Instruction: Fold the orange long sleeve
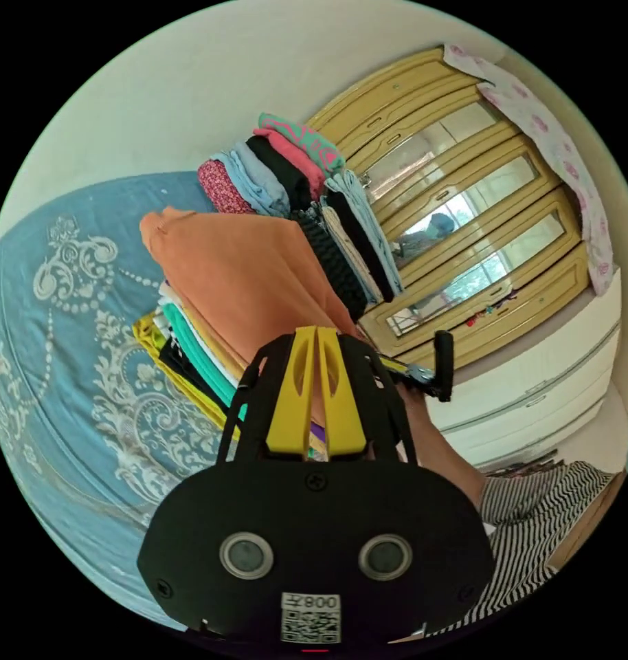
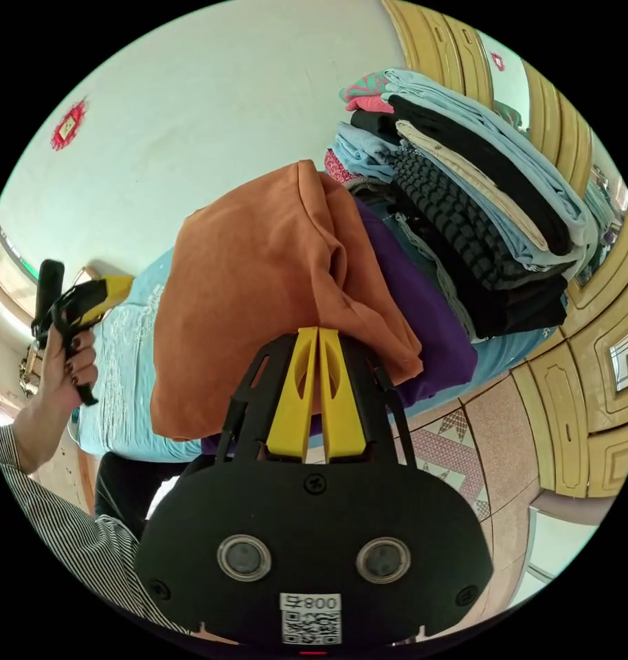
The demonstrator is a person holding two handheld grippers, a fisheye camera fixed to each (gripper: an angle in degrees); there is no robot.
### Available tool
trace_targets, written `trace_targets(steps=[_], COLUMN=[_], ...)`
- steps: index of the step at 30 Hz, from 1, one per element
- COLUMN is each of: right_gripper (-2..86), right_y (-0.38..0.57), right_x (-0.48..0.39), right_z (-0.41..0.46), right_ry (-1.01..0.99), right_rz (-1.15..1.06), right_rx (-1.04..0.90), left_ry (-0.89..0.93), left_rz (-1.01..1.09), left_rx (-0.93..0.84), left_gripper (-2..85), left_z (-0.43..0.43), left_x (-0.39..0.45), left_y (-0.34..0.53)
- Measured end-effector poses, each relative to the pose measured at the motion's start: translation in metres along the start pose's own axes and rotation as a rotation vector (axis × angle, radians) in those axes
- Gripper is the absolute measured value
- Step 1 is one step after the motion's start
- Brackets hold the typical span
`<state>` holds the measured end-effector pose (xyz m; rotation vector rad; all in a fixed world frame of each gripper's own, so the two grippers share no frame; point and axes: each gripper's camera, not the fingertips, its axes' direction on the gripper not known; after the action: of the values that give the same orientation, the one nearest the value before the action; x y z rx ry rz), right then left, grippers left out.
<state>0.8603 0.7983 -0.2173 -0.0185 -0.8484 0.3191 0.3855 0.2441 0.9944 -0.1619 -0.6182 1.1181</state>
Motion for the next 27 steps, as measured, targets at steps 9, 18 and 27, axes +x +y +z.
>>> trace_targets(steps=[9, 18, 27], right_gripper=[0.1, 0.1, 0.1], right_y=[0.024, 0.011, 0.052], right_x=[-0.029, -0.076, -0.135], right_z=[0.002, 0.068, 0.073], right_ry=[-0.037, 0.081, -0.048], right_rz=[0.029, -0.013, -0.072], right_rx=[0.028, -0.005, 0.154], left_ry=[-0.131, -0.122, -0.1], left_rz=[0.011, 0.157, 0.318], left_rx=[-0.131, -0.191, -0.149], left_gripper=[0.2, 0.3, 1.8], left_z=[0.004, -0.018, -0.113], left_x=[0.008, 0.055, 0.098], left_y=[0.002, 0.019, 0.065])
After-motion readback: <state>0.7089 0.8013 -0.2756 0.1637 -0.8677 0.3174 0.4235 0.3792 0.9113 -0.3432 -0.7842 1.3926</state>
